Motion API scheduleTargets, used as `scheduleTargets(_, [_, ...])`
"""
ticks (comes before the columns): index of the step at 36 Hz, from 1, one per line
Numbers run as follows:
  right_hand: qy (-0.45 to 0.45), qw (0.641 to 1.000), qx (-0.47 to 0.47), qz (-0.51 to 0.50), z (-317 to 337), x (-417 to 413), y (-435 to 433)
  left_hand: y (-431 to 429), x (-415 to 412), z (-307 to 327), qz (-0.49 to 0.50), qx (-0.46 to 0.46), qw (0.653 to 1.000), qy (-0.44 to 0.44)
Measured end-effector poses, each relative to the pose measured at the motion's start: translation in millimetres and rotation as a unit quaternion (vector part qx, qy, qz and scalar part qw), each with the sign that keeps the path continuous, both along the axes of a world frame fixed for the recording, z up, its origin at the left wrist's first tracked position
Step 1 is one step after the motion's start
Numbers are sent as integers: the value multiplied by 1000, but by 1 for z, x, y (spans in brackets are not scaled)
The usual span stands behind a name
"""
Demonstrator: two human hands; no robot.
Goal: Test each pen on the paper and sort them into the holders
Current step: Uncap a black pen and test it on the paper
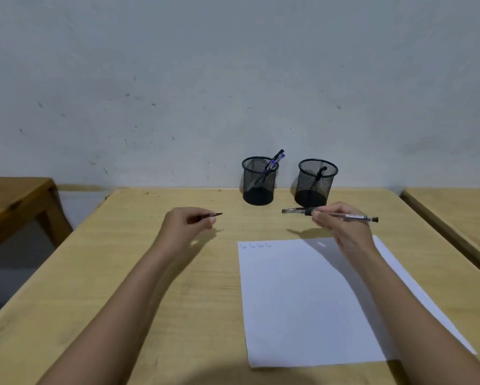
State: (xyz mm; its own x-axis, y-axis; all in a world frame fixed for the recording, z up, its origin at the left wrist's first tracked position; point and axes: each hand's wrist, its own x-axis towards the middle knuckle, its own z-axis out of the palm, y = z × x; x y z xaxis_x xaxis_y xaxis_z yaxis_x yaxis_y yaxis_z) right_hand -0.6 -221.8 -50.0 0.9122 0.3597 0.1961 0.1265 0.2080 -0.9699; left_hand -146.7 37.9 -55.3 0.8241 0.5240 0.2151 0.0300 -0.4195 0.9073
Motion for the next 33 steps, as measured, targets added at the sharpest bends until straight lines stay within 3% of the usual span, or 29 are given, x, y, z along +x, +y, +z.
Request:
scheduleTargets(2, [3,999,-35,-28,-7,-6,12,-10,8,-12,2,14,1000,10])
scheduleTargets(4, [22,998,-50,-31,-16,-10,20,-12,14,-24,1,91,995,40])
scheduleTargets(9, [-45,987,-151,-35,-21,-14,34,-11,21,-34,5,147,987,64])
scheduleTargets(15, [-10,990,-141,26,-25,-18,49,-15,28,-33,-19,147,987,56])
scheduleTargets(21, [-20,988,-153,18,-25,-19,61,-18,33,-36,-29,176,982,64])
scheduleTargets(28, [23,997,-71,11,-22,-21,61,-36,9,-25,-26,213,976,24])
scheduleTargets(33, [26,993,-116,-14,-29,-14,64,-56,-12,-30,-126,245,955,114])
